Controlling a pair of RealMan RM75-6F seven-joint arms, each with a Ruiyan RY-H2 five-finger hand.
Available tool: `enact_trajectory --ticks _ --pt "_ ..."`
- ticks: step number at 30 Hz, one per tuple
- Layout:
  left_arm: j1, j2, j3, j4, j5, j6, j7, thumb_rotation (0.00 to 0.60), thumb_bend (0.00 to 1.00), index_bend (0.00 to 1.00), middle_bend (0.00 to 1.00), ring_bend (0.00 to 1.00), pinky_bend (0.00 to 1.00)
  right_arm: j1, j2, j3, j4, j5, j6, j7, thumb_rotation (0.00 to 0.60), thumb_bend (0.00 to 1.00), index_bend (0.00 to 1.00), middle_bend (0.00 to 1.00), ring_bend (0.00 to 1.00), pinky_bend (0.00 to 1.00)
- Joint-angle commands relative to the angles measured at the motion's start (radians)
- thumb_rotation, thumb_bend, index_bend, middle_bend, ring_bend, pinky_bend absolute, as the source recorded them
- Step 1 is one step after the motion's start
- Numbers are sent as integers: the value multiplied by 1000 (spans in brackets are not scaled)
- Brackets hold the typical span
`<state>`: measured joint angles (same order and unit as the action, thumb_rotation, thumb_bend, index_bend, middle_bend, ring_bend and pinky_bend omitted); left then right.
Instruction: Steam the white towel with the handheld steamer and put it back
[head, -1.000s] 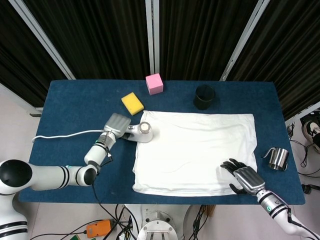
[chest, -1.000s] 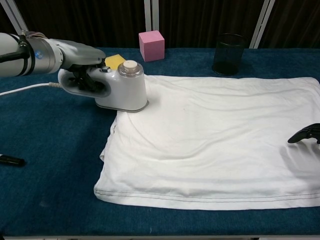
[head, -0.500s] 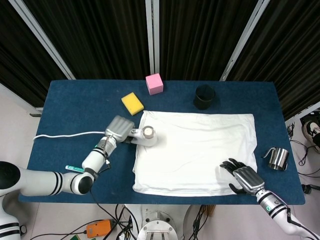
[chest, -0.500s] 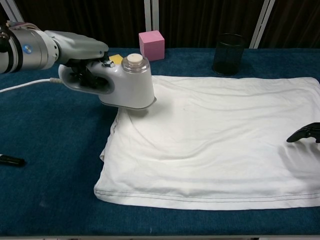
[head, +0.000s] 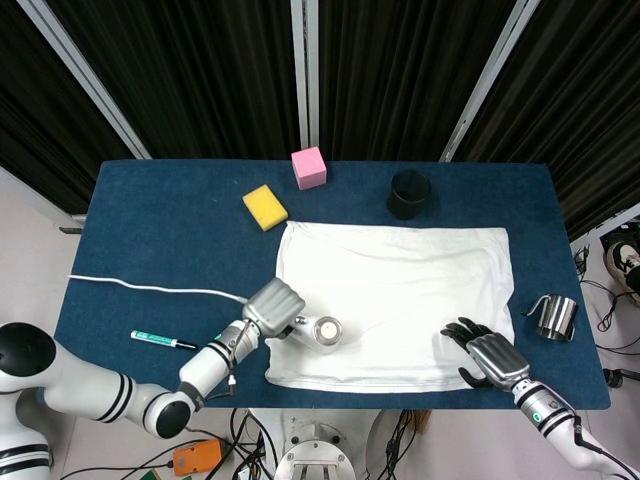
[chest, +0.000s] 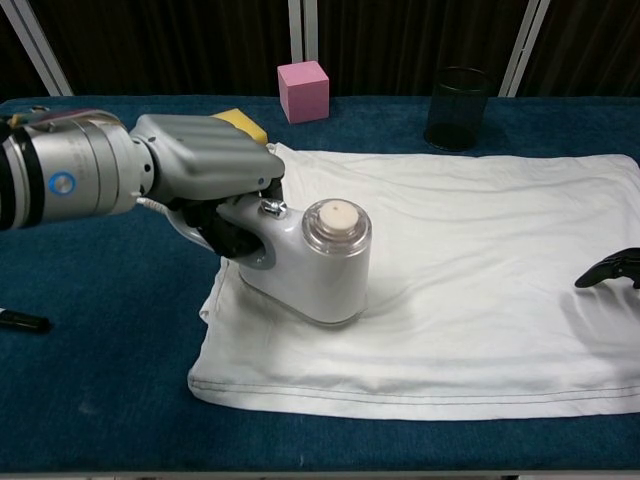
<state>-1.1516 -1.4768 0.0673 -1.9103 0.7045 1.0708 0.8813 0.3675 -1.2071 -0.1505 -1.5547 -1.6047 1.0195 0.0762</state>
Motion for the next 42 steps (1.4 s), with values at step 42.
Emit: enact_trajectory --ticks 42 --pt "108 5 -168 385 -206 -76 -168 0 759 699 830 682 654 -15 15 7 -6 1 39 8 600 601 207 187 108 232"
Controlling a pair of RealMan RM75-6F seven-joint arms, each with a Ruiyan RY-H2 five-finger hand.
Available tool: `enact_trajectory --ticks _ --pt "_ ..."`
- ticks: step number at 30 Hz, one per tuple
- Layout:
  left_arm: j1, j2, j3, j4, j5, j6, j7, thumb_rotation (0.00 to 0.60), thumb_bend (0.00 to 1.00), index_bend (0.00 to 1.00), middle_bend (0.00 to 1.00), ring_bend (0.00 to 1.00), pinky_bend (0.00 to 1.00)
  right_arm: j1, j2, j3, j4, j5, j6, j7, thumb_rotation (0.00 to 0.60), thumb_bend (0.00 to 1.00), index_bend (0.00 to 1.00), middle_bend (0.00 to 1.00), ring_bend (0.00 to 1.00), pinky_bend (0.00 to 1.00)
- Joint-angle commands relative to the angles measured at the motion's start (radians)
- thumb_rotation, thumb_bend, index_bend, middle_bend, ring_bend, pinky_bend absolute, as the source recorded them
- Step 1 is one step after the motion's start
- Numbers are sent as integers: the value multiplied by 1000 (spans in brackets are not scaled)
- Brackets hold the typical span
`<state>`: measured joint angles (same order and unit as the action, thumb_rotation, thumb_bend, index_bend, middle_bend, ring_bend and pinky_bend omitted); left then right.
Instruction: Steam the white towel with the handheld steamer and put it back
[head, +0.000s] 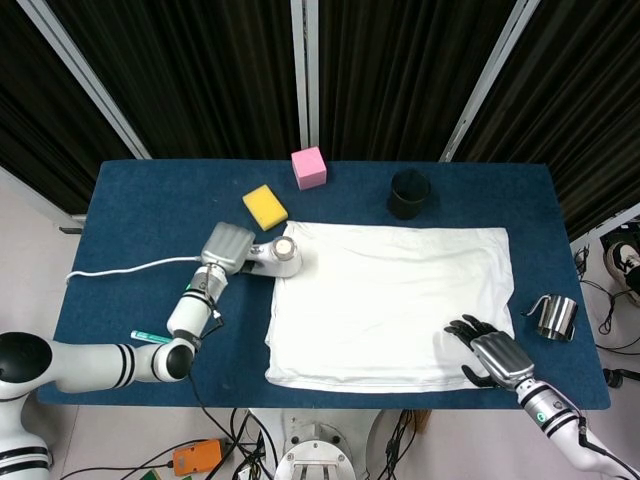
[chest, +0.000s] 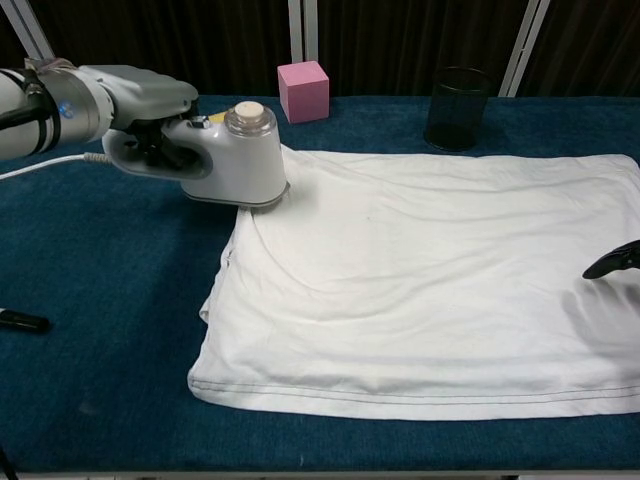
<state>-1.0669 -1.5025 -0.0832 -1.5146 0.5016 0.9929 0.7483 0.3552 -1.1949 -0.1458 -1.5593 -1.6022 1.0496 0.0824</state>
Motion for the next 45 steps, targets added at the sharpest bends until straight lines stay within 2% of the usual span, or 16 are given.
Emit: enact_trajectory --ticks 1,9,14,18,20,23,26,28,31,34,40,45 --pt "36 48 -21 -27 5 6 -53 0 759 699 829 681 654 -6 7 6 -4 -2 19 5 600 601 207 187 108 232" --pt "134 140 30 -131 83 44 -122 0 748 699 820 673 654 -36 52 35 -23 -16 127 30 600 601 206 187 108 233" --pt "168 127 67 -97 77 24 -122 0 738 700 804 660 654 -54 77 46 -36 -23 176 37 600 602 207 187 108 236" --pt "185 102 67 -61 79 15 -136 0 682 685 781 636 654 -66 90 53 -45 -29 207 39 600 601 207 187 108 236" --pt "191 98 65 -53 84 15 -140 1 591 626 734 593 654 -71 96 55 -50 -31 218 35 600 601 207 187 109 236" --pt "207 98 67 -54 122 32 -147 37 371 414 530 428 613 -80 110 61 -60 -32 237 30 600 601 207 187 109 236" --pt "223 102 70 -63 160 52 -151 63 196 200 291 238 439 -87 122 69 -69 -29 253 30 600 601 207 187 109 236" --pt "232 108 71 -72 182 64 -155 65 147 115 206 154 347 -89 131 75 -72 -25 258 31 600 602 207 187 109 236" --pt "250 123 73 -95 217 80 -165 65 121 24 124 84 263 -89 145 83 -78 -16 258 36 600 602 207 187 109 236" --pt "271 146 78 -128 252 90 -179 64 113 0 64 44 199 -87 158 93 -82 -7 255 48 600 600 207 187 109 236" --pt "336 213 102 -203 349 134 -235 73 111 0 55 40 159 -84 190 120 -80 23 255 88 600 602 206 187 109 237" --pt "443 282 112 -245 472 264 -355 132 111 0 61 43 136 -88 235 151 -72 68 264 137 600 577 188 187 109 236"
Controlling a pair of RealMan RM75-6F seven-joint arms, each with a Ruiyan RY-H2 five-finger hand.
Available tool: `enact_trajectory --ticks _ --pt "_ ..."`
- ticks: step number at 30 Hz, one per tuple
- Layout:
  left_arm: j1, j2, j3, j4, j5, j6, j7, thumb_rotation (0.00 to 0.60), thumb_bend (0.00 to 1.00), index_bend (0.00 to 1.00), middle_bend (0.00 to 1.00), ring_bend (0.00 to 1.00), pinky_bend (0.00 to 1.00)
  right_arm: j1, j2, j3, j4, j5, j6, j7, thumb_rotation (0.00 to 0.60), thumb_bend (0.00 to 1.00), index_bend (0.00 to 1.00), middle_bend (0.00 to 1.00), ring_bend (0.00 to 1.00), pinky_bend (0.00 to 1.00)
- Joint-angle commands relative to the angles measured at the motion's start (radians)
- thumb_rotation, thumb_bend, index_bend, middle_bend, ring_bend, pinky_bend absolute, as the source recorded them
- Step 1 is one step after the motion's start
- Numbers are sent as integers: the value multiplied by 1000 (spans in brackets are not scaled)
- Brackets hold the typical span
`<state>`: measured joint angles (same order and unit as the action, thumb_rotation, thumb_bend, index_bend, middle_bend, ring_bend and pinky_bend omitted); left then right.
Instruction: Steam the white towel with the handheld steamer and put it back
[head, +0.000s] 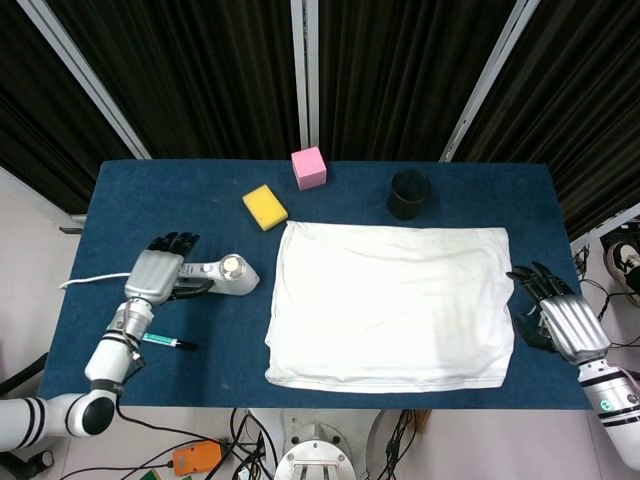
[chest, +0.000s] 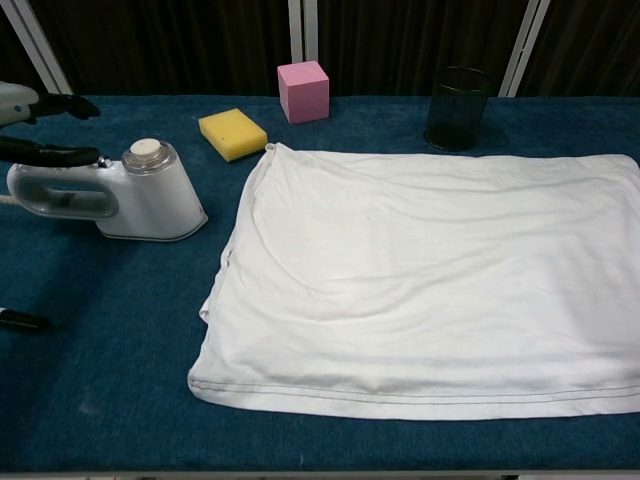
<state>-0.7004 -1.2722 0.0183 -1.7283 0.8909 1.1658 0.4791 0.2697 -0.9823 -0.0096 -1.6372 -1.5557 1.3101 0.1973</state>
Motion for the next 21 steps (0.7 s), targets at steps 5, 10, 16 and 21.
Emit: enact_trajectory --ticks 5,10,16,21 --pt "222 128 15 -6 194 253 -271 140 110 0 75 43 120 -11 72 52 21 110 -7 13 600 183 15 110 31 137" --pt "370 177 45 53 276 371 -446 157 110 0 60 9 58 -48 62 58 27 121 42 -5 600 63 0 0 0 0" --pt "516 182 101 81 354 455 -547 274 110 0 59 6 53 -105 25 31 30 91 103 -23 600 63 0 0 0 0" --pt "602 160 123 97 397 503 -549 295 111 0 59 6 50 -143 -9 28 46 59 171 -23 600 62 0 0 0 0"
